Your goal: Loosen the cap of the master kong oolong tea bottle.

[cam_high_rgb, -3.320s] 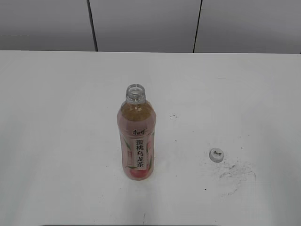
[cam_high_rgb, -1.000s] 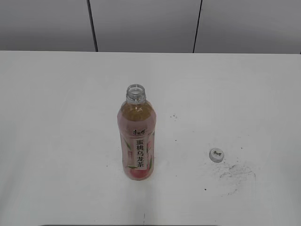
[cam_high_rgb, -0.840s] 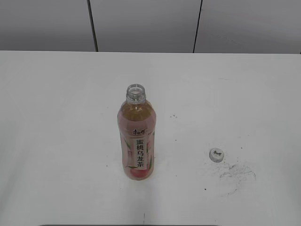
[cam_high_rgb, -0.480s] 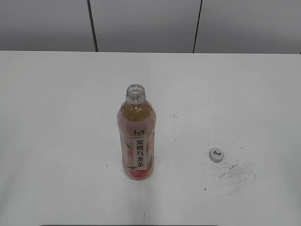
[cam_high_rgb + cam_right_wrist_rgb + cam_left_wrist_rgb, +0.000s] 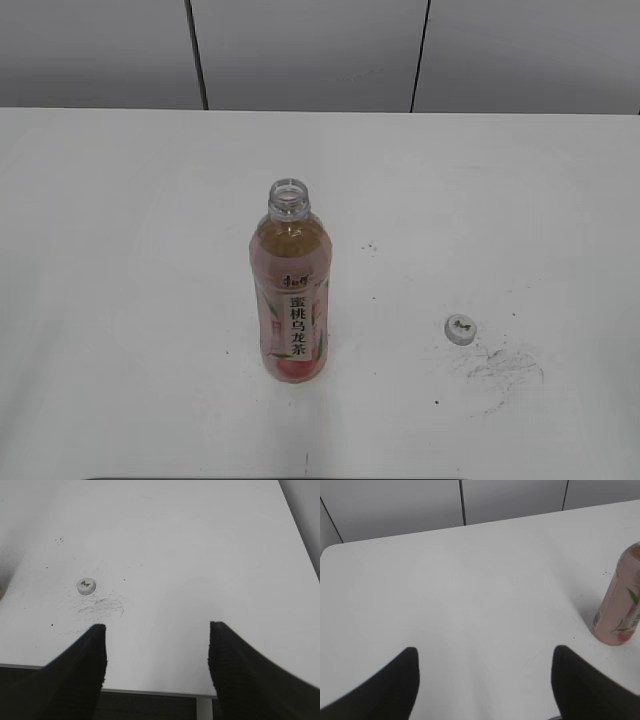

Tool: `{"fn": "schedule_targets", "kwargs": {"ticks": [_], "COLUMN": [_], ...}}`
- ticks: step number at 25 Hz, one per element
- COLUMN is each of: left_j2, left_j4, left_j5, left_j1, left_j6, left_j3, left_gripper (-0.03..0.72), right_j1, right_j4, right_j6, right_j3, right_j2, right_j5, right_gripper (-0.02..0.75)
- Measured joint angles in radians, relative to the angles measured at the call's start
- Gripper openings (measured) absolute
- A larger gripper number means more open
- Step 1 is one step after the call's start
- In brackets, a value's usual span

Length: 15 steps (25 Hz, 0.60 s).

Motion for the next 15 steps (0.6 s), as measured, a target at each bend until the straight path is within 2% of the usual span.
{"fn": "schedule_targets", "kwargs": {"ticks": [15], "left_j2": [0.000], "left_j4": [-0.017], "left_j5": [0.000], "left_j1": [0.000], "left_j6": [0.000], "left_j3": [0.000], "left_gripper": [0.490], "right_j1": [0.000], "right_j4": [0.001], "right_j6": [0.000], "right_j3": [0.000], "right_j2": [0.000], "right_j5": [0.000], "right_gripper": [0.482]}}
